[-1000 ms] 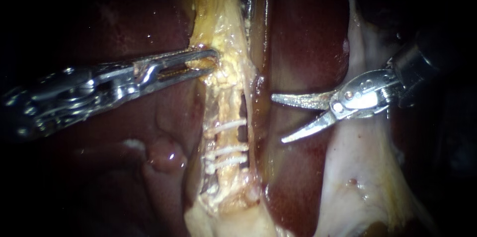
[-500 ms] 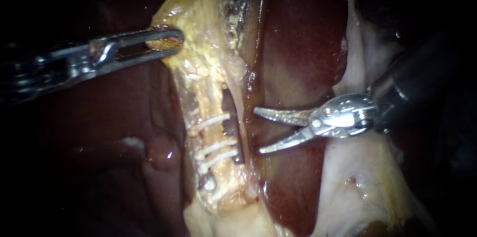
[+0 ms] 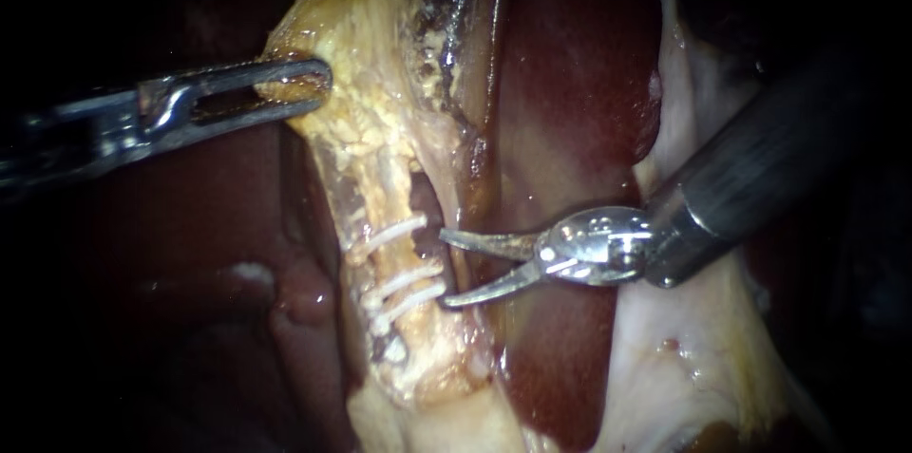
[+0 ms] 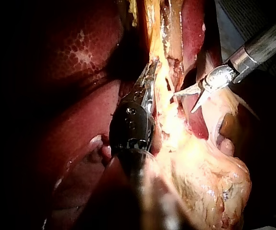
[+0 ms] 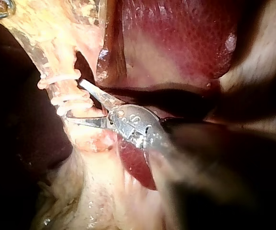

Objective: Go to the cutting position left tube

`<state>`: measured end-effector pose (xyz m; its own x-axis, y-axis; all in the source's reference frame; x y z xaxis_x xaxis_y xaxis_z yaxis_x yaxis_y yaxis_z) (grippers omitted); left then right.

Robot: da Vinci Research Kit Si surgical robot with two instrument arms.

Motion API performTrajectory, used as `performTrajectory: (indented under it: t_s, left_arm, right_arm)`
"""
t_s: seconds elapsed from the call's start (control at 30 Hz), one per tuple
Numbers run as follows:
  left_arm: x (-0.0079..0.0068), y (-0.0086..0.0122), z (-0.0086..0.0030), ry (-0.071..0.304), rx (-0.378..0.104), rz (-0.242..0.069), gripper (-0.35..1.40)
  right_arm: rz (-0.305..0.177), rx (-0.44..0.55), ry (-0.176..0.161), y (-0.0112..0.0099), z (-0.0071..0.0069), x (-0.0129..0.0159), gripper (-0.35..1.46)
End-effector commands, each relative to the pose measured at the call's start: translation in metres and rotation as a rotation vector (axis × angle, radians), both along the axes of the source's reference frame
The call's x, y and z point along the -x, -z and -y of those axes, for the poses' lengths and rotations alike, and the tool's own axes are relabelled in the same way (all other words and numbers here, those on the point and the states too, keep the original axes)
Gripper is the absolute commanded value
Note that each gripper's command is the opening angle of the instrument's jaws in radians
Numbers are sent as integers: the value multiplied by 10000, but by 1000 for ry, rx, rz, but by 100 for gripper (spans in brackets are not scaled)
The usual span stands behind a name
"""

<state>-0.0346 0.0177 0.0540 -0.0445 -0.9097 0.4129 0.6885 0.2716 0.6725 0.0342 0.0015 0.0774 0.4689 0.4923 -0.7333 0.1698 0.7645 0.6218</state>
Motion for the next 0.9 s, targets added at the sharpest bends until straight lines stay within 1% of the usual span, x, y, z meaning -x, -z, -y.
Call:
performTrajectory:
  t_s: [0.03,0.27,0.37,0.63,0.73,0.77,0.87,0.9]
  left_arm:
    - [0,0,0,0,0,-1,-35]
    - [1,3,2,4,1,0,-35]
    - [2,4,3,6,2,-2,-35]
    - [2,5,3,7,2,-3,-35]
    - [2,5,3,7,2,-3,-35]
    - [2,6,3,7,2,-3,-35]
    - [1,6,4,7,2,-3,-35]
    - [1,6,4,7,2,-3,-35]
  right_arm:
    - [3,0,0,0,0,-3,141]
    - [9,-9,0,-8,-2,-10,141]
    - [10,-13,5,-13,-3,-14,141]
    - [6,-34,23,-25,6,-36,141]
    - [-7,-36,44,-26,9,-41,141]
    - [-11,-35,56,-25,10,-42,141]
    - [-36,-49,67,-21,11,-42,141]
    - [-52,-51,70,-20,11,-42,141]
